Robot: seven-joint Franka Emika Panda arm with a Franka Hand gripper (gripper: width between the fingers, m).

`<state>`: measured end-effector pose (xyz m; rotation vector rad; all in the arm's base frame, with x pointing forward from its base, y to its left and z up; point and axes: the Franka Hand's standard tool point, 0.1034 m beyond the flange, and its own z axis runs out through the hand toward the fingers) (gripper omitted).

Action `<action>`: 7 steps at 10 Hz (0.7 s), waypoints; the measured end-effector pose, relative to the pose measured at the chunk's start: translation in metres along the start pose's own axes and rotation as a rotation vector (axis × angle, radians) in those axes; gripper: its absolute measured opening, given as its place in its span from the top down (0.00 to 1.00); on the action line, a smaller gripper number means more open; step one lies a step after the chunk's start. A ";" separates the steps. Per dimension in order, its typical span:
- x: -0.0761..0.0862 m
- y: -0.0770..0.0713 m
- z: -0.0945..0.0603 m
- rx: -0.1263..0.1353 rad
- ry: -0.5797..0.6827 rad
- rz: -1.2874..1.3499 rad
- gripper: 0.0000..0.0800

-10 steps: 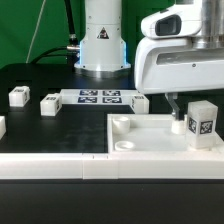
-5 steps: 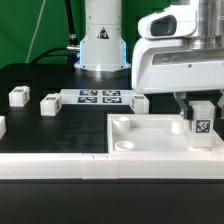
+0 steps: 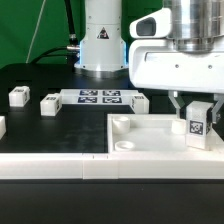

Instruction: Assemble one leg

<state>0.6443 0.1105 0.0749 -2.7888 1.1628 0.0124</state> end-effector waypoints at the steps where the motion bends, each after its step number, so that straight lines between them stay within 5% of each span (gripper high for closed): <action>1: 0.000 0.000 0.000 -0.001 -0.002 0.088 0.63; 7: -0.007 0.000 0.001 -0.015 0.005 0.738 0.63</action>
Offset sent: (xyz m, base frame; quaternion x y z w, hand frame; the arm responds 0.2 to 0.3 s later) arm -0.0040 -0.0078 0.0011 -0.0396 0.0257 0.2254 0.9731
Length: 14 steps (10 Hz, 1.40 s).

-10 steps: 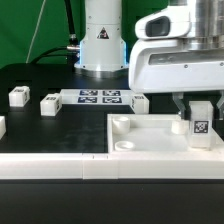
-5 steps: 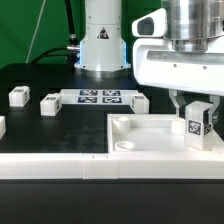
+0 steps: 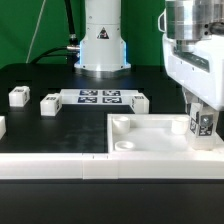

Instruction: Assemble one leg

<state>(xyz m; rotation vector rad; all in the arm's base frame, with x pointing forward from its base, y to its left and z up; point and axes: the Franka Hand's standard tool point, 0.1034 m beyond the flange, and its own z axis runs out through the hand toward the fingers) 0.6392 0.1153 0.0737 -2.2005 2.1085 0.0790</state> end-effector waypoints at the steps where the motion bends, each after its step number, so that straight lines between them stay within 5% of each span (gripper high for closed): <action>1: -0.001 0.000 0.000 0.000 -0.011 0.093 0.63; 3: -0.002 0.000 0.000 -0.002 -0.016 0.114 0.63; 5: -0.003 0.001 0.001 -0.003 -0.016 0.051 0.32; 6: -0.003 0.001 0.001 -0.001 -0.016 0.017 0.32; 7: -0.005 0.001 0.001 -0.002 -0.016 -0.127 0.21; 14: -0.014 0.005 0.005 -0.033 -0.005 -1.012 0.19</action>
Offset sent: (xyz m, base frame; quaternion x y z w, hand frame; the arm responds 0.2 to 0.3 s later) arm 0.0000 0.0000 0.0000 0.0000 0.0000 0.0000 1.0000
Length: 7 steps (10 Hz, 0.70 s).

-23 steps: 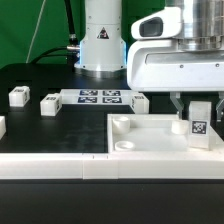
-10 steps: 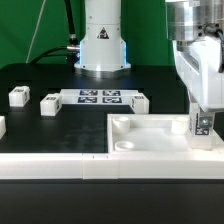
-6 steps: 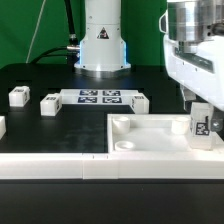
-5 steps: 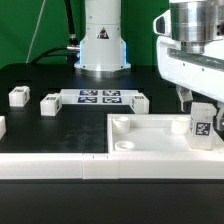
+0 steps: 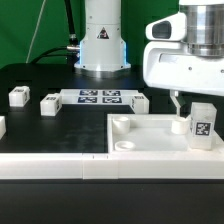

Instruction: Assemble one leg

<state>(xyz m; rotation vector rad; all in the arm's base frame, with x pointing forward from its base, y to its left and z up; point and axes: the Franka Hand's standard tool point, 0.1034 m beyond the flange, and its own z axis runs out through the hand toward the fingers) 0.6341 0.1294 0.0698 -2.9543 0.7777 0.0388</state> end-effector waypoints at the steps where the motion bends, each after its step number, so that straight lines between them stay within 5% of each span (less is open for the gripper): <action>1: 0.002 0.002 -0.001 -0.003 -0.004 -0.095 0.19; 4: 0.007 0.004 -0.006 -0.044 0.008 -0.422 0.19; 6: 0.006 0.005 -0.005 -0.044 0.007 -0.432 0.22; 7: 0.006 0.005 -0.005 -0.044 0.007 -0.432 0.44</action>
Offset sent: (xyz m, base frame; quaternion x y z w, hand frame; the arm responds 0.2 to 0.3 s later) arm 0.0040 -0.0076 0.0085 -0.0489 0.0337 -0.2676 0.9617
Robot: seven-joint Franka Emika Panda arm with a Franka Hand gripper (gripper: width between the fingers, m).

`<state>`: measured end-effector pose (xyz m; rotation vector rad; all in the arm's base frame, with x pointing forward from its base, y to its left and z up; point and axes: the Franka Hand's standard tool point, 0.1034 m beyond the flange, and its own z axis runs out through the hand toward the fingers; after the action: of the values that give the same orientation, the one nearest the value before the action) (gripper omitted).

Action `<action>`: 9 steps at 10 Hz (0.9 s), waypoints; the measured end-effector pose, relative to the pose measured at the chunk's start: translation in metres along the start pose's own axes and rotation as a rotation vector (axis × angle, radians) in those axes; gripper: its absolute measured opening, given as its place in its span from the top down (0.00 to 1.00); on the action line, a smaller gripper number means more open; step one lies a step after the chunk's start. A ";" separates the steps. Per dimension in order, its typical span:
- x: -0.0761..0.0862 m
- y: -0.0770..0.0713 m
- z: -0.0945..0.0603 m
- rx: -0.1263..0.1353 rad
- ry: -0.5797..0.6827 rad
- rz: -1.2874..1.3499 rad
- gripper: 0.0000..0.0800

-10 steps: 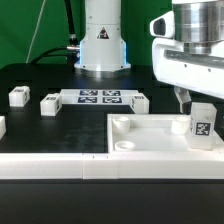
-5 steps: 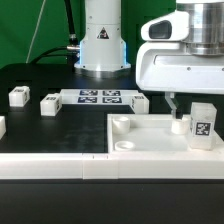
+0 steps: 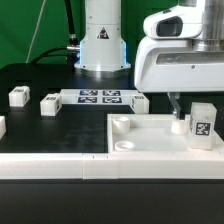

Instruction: Assemble one leg

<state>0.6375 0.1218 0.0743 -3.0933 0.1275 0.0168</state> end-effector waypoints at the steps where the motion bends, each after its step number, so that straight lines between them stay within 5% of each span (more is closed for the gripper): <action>1: 0.000 0.000 0.000 0.000 0.000 0.000 0.64; 5: 0.000 0.001 0.000 0.006 -0.002 0.082 0.64; 9: 0.001 0.003 0.001 0.046 -0.010 0.695 0.64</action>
Offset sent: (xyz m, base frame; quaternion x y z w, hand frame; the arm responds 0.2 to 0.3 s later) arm 0.0000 0.0000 0.0000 0.0000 0.0000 0.0799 0.9968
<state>0.6385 0.1187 0.0732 -2.8282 1.1596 0.0522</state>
